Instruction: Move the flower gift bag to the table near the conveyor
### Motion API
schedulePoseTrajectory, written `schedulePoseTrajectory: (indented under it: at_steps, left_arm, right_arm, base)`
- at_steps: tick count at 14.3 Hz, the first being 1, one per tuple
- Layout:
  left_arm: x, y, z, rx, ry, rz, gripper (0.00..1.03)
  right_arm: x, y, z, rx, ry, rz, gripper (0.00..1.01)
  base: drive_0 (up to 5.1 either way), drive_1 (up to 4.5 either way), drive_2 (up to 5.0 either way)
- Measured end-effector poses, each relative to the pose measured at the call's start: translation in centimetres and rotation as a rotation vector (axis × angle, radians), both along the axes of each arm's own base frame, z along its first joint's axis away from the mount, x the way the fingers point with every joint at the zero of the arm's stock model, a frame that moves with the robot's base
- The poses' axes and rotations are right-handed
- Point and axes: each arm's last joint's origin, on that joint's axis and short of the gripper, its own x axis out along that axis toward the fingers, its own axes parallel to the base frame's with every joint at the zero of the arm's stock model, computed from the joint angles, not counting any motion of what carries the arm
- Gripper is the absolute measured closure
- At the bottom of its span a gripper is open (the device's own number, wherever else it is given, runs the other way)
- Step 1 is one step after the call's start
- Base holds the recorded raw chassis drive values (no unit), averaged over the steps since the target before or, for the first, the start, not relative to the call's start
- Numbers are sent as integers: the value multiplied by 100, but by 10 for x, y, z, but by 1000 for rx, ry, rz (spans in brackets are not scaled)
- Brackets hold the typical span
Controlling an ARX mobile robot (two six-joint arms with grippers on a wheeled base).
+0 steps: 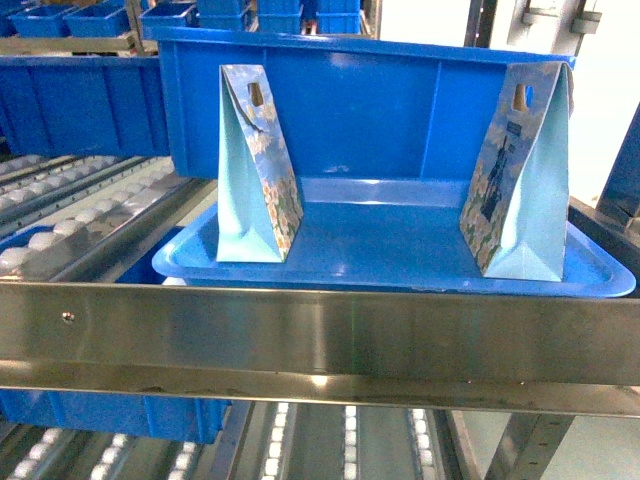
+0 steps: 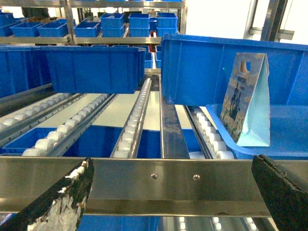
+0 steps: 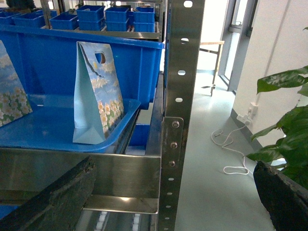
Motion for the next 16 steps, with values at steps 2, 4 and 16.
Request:
schedulePoseTrajectory:
  at_steps: [2, 4, 16]
  left_arm:
    - [0, 0, 0, 0, 0, 0, 5]
    - [0, 0, 0, 0, 0, 0, 5]
    - [54, -29, 51, 101, -174, -160, 5]
  right_arm:
    - [0, 0, 0, 0, 0, 0, 3]
    - [0, 0, 0, 0, 0, 0, 3]
    - [54, 21, 30, -13, -92, 98, 3]
  base:
    - [0, 0, 0]
    - [0, 0, 0]
    - [0, 0, 0]
